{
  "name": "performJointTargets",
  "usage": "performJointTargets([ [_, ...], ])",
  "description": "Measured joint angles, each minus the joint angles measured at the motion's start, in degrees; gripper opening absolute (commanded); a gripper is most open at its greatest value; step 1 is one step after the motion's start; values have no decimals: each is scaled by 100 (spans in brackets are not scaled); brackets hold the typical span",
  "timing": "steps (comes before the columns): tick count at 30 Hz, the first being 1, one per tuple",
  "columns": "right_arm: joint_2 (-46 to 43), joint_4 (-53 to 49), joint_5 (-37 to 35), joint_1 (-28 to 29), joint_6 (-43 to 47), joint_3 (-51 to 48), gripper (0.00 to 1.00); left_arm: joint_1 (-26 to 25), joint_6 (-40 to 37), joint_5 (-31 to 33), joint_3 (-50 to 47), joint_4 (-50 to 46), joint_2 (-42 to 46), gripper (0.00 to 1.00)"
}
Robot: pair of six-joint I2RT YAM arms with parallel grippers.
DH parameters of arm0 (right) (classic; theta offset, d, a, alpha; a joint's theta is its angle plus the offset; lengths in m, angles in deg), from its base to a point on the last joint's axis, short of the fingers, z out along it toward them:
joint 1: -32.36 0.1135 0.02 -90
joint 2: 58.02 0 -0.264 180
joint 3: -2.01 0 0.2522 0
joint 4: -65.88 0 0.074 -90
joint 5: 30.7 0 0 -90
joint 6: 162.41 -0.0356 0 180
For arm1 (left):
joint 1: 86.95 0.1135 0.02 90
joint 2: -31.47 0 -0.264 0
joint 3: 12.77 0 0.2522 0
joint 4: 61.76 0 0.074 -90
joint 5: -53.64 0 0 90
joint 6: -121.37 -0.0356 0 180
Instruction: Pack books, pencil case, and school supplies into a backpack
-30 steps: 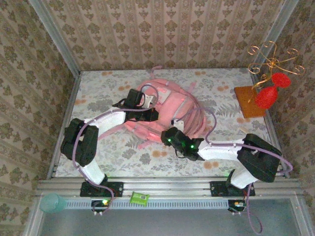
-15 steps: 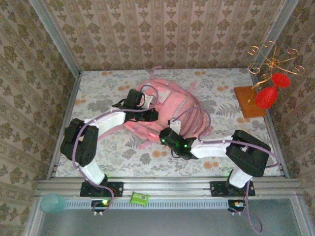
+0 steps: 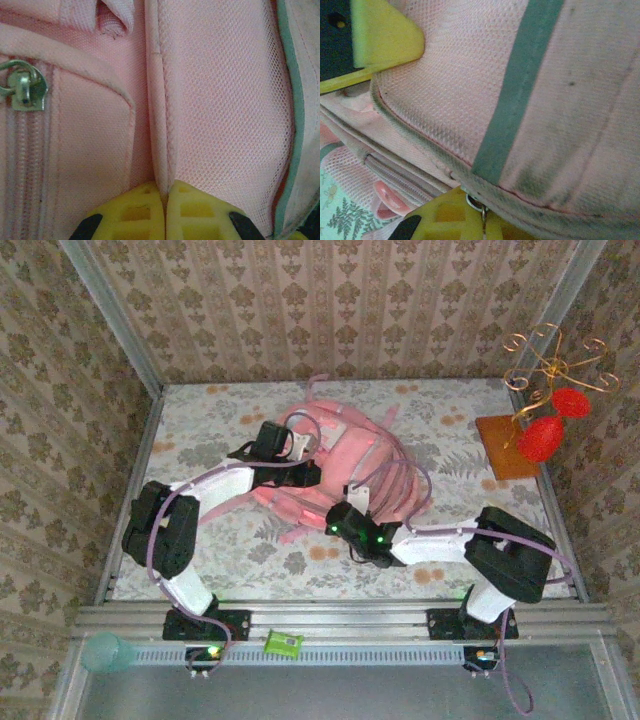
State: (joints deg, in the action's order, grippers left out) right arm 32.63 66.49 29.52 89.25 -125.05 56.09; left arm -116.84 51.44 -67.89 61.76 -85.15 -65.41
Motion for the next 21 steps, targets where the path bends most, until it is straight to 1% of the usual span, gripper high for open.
performJointTargets([
  [5,-376,-111,55,-11,92,-258,0,28,-175,2,9,-57,0,0],
  [9,-660,-273,240,-111,168,-332,0,42,-326,2,39,-131,0,0],
  [14,-1093,-632,584,-422,354,-420,0,39,-433,7,55,-166,0,0],
  [16,-1375,-855,732,-656,461,-533,0,42,-455,46,59,-168,0,0],
  [19,-1626,-990,986,-942,647,-673,0,28,-479,44,61,-164,0,0],
  [21,-1725,-1014,1104,-1027,800,-713,0,26,-494,42,61,-170,0,0],
])
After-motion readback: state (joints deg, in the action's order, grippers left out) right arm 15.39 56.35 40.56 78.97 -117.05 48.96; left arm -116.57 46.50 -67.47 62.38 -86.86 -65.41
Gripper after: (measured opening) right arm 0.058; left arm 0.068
